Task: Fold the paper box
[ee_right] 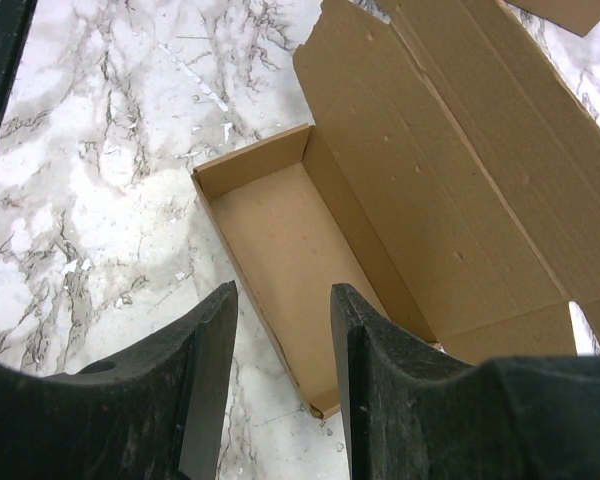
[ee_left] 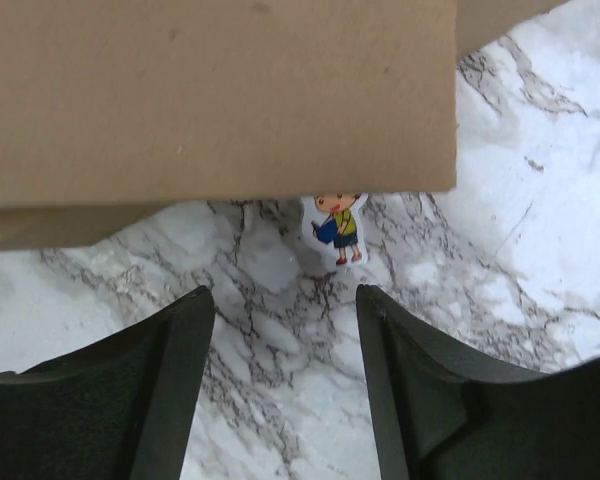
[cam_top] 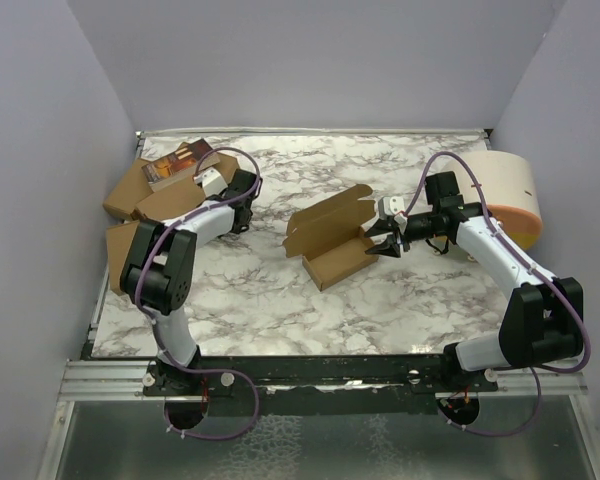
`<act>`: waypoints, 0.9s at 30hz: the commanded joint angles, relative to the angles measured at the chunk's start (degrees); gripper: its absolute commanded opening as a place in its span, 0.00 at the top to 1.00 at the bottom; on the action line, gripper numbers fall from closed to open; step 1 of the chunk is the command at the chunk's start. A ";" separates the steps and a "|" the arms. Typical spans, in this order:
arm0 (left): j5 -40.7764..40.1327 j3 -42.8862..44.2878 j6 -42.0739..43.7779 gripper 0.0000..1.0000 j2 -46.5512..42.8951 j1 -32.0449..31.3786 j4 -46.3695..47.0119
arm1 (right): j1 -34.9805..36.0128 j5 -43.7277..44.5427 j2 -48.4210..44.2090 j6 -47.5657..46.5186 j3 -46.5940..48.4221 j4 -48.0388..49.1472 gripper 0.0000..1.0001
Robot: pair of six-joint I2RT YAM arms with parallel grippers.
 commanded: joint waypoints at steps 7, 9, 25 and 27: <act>-2.28 9.52 2.74 0.39 9.13 1.79 0.87 | -0.40 -1.93 -0.05 -1.00 0.03 -0.03 0.57; -3.02 10.19 2.18 0.41 9.92 1.86 0.26 | -0.44 -1.91 -0.02 -0.99 0.04 -0.02 0.57; -3.29 9.65 1.90 0.56 11.87 2.64 0.44 | -0.44 -2.00 0.32 -1.45 0.12 -0.38 0.57; -2.94 9.56 1.80 0.66 11.79 2.65 0.23 | -0.44 -2.00 0.30 -1.46 0.08 -0.38 0.57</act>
